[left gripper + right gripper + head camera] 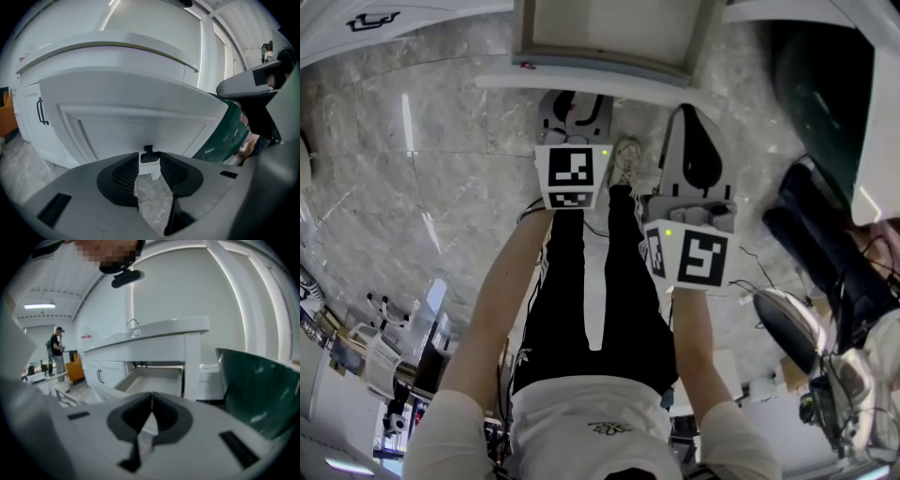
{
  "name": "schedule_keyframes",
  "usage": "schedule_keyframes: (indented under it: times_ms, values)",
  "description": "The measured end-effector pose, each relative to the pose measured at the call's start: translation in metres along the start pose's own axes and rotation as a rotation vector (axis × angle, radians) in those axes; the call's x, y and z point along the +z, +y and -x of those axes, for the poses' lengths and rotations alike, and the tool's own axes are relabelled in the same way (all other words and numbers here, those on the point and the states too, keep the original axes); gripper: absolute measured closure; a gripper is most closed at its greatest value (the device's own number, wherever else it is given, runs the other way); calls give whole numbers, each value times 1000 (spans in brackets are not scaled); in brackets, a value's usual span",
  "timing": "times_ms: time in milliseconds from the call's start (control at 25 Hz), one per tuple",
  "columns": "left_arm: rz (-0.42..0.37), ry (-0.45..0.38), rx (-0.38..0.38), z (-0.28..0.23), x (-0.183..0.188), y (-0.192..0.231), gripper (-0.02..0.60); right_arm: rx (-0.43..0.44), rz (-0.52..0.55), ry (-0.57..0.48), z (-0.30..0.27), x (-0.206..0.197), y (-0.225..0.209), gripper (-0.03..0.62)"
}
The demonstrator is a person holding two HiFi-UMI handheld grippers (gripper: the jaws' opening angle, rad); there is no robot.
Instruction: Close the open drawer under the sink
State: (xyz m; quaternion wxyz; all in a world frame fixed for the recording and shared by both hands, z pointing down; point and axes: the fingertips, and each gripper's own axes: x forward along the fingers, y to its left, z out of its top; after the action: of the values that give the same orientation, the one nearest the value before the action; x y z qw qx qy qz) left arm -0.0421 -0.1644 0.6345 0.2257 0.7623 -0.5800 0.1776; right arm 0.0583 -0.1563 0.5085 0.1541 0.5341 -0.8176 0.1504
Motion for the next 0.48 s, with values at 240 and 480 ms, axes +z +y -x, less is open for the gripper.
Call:
schedule_keyframes:
  times_ms: [240, 480]
  values:
    - [-25, 22, -26, -3, 0, -2, 439, 14, 9, 8, 0, -3, 3, 565]
    - [-81, -24, -10, -1, 13, -4, 439, 13, 4, 1, -2, 0, 2, 565]
